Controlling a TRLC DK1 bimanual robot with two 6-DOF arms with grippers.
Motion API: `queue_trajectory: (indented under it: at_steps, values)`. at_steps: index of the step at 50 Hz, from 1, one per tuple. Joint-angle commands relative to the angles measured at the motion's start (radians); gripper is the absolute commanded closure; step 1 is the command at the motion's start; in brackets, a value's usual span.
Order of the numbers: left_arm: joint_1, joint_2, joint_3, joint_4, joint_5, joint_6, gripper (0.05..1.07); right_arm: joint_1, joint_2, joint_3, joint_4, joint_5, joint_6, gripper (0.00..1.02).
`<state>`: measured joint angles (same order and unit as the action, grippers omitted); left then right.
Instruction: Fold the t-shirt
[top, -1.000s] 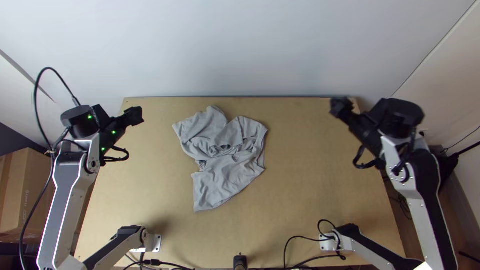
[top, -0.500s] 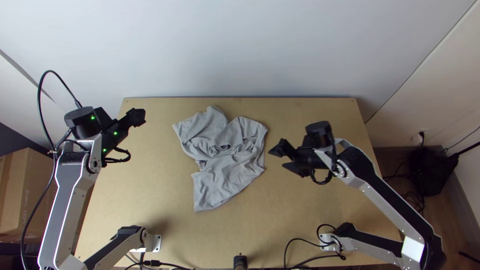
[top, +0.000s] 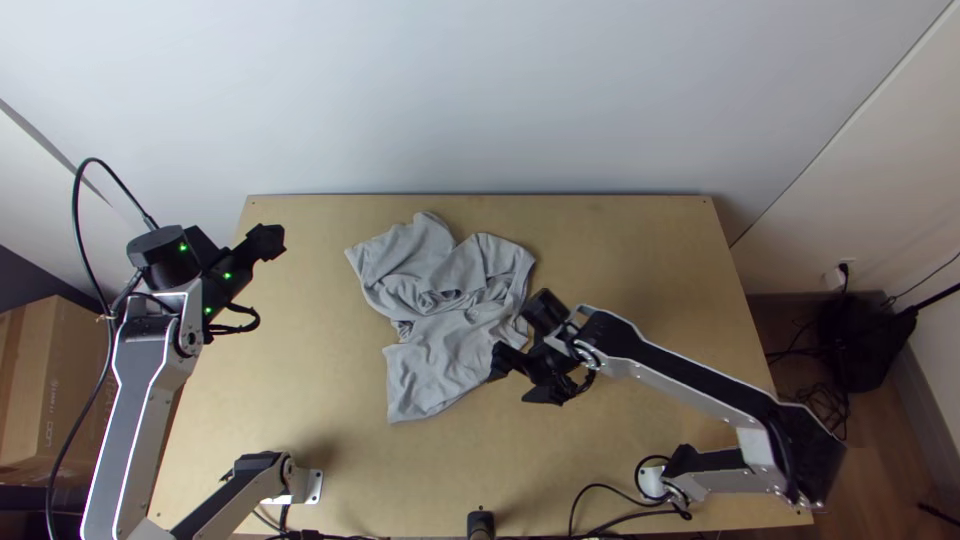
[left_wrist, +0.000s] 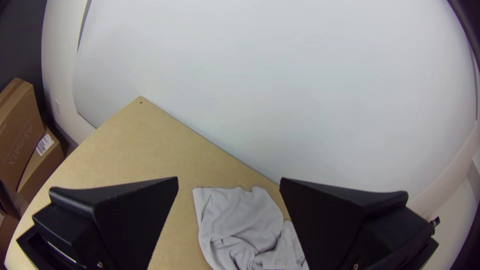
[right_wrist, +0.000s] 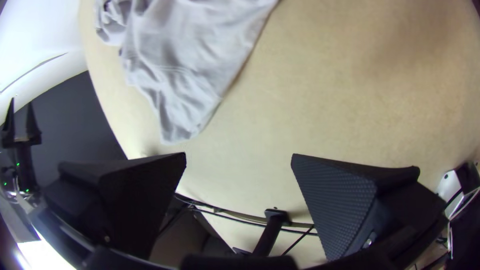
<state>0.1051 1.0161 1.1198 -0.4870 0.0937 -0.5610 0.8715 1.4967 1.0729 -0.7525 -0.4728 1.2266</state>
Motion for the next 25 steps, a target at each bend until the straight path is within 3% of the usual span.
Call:
queue_trajectory:
  at_steps: [1,14,25]
  values:
    - [0.004,-0.016,-0.029,0.024,0.005,-0.013,0.09,0.015,0.082,-0.013,0.012,-0.015,0.007,0.1]
    - [0.031,-0.016,-0.038,0.034,0.006,0.015,0.09,0.017,0.214,0.071,0.038,-0.013,-0.018,0.42]
    - [0.031,-0.014,-0.058,0.061,0.006,0.023,0.09,0.046,0.275,0.121,0.048,-0.012,-0.016,0.46]
